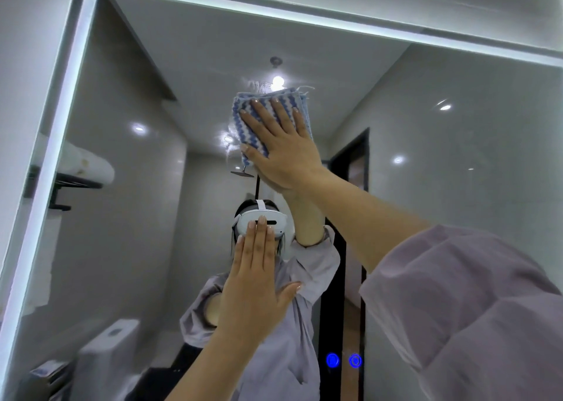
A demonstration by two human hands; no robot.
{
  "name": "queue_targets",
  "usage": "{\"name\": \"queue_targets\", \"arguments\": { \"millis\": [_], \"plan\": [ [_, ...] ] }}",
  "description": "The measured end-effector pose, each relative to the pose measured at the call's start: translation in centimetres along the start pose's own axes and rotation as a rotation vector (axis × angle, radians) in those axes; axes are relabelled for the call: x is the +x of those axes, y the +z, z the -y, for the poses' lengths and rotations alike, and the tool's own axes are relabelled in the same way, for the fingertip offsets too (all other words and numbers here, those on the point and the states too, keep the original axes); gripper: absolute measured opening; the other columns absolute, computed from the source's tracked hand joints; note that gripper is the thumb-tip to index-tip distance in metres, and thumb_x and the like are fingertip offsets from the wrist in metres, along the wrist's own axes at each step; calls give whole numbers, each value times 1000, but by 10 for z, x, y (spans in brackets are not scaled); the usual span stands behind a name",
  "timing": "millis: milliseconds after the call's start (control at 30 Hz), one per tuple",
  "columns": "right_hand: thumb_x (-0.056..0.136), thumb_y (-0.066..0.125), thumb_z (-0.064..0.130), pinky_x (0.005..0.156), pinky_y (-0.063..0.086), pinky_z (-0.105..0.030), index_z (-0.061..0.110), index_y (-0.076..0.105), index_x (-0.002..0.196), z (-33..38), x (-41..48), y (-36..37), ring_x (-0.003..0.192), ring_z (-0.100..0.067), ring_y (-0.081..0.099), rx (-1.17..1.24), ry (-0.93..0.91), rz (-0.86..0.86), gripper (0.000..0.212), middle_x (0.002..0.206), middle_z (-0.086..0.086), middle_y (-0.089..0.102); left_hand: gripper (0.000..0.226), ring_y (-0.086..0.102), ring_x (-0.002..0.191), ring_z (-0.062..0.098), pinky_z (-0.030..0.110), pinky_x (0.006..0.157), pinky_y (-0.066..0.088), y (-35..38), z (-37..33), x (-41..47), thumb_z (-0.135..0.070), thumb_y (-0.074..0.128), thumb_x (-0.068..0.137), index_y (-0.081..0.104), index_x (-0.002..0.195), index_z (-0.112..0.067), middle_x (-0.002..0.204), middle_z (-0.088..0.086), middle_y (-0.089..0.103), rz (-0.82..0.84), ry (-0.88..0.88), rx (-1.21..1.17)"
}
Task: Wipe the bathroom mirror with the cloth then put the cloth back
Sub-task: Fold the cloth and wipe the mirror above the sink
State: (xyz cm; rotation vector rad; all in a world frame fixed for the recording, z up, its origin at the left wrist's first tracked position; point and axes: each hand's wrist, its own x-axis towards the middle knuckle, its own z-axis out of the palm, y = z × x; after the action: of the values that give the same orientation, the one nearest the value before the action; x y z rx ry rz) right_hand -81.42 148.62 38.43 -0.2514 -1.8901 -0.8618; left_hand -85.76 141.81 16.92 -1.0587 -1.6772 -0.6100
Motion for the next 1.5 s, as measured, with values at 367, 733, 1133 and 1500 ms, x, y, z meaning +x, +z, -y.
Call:
{"name": "queue_targets", "arguments": {
  "millis": [367,733,1133,1500],
  "plan": [
    [94,9,64,118,-12,-45,34,-9,151,-96,-33,-6,147,-20,-15,-17,181,-11,67,161,5,-11,97,-7,146,27,38,117,-2,1,1,0,-71,26,86,-7,148,-4,158,15,-9,0,0,-48],
    [90,7,66,117,-12,-40,35,-6,151,-196,-99,-9,147,-18,-13,55,579,3,70,161,8,-9,98,-15,145,25,37,118,-6,1,1,-1,-74,18,85,-14,147,-4,157,13,-17,16,-16,-60],
    [94,11,58,114,-16,-44,26,-7,153,-166,-110,0,147,-27,-13,68,668,-34,69,162,-1,-9,99,-17,145,26,39,120,-4,1,0,1,-73,16,84,-15,146,-3,156,15,-19,34,-18,-52],
    [97,26,55,118,-3,-55,16,-4,153,-71,-164,13,148,-31,-9,-91,216,80,74,161,-10,-6,97,-3,146,30,37,119,-4,-3,-2,0,-69,22,84,1,148,1,158,18,-3,14,7,-75]
  ]
}}
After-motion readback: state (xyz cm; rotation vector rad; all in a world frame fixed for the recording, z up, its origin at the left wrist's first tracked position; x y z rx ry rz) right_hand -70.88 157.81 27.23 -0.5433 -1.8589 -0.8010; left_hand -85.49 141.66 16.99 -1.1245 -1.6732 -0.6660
